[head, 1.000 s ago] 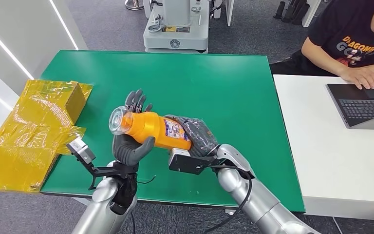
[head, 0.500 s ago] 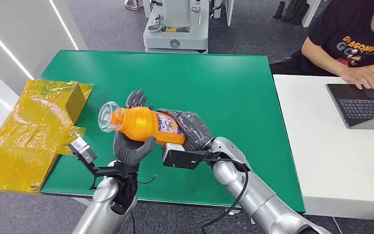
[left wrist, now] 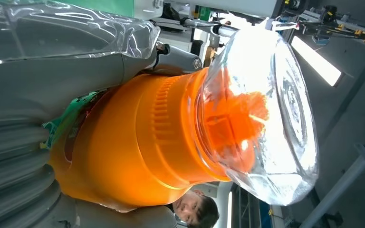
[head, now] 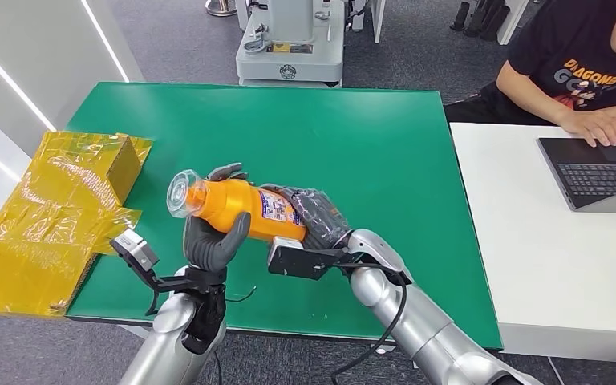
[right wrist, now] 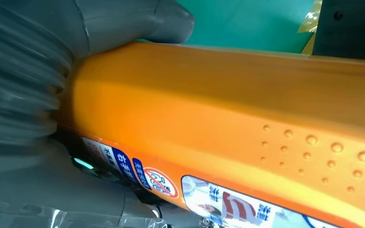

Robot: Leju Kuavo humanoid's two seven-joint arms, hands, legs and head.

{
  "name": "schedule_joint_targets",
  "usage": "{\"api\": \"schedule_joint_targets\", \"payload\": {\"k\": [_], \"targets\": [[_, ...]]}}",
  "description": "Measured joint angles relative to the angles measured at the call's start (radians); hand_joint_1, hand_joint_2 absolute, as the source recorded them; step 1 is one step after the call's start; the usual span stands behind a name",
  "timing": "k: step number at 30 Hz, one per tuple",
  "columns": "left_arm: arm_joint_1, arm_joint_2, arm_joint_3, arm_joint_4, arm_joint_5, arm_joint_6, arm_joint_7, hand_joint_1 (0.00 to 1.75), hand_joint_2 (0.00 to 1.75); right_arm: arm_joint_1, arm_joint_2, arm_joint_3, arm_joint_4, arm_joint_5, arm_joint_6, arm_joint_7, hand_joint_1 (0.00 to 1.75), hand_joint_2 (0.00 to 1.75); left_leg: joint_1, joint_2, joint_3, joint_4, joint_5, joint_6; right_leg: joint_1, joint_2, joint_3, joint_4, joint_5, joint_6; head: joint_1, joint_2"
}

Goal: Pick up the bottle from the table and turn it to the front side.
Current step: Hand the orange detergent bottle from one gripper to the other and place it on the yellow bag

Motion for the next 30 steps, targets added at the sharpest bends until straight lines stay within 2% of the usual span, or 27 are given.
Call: {"api": "schedule_joint_targets", "payload": {"k": [16,17,20,21,30], "targets": [[0.009,0.000,0.005,-0.003,-0.017,0.017,-0.007,1.75,1.75,0.004,0.001,0.004,0.010,-0.011,-0.009,0.008,1.74,1.75,0.000,0.000,0.000,0.000,0.000,0.000,0.000,0.000,0.000,0.000,0.000,0.000,0.000,0.000],[0.010,0.000,0.005,-0.004,-0.019,0.018,-0.008,1.75,1.75,0.004,0.001,0.004,0.010,-0.013,-0.013,0.009,1.56,1.75,0.000,0.000,0.000,0.000,0.000,0.000,0.000,0.000,0.000,0.000,0.000,0.000,0.000,0.000],[0.012,-0.001,0.005,-0.009,-0.022,0.019,-0.009,1.75,1.75,0.005,0.004,0.004,0.010,-0.021,-0.028,0.012,0.27,1.75,0.000,0.000,0.000,0.000,0.000,0.000,0.000,0.000,0.000,0.000,0.000,0.000,0.000,0.000],[0.012,-0.001,0.005,-0.010,-0.023,0.019,-0.009,1.75,1.75,0.006,0.005,0.004,0.010,-0.024,-0.035,0.014,0.01,1.75,0.000,0.000,0.000,0.000,0.000,0.000,0.000,0.000,0.000,0.000,0.000,0.000,0.000,0.000],[0.012,-0.003,0.006,-0.018,-0.023,0.027,-0.010,1.75,1.75,0.034,0.012,-0.003,-0.018,-0.043,-0.127,0.027,0.00,1.75,0.000,0.000,0.000,0.000,0.000,0.000,0.000,0.000,0.000,0.000,0.000,0.000,0.000,0.000]]}}
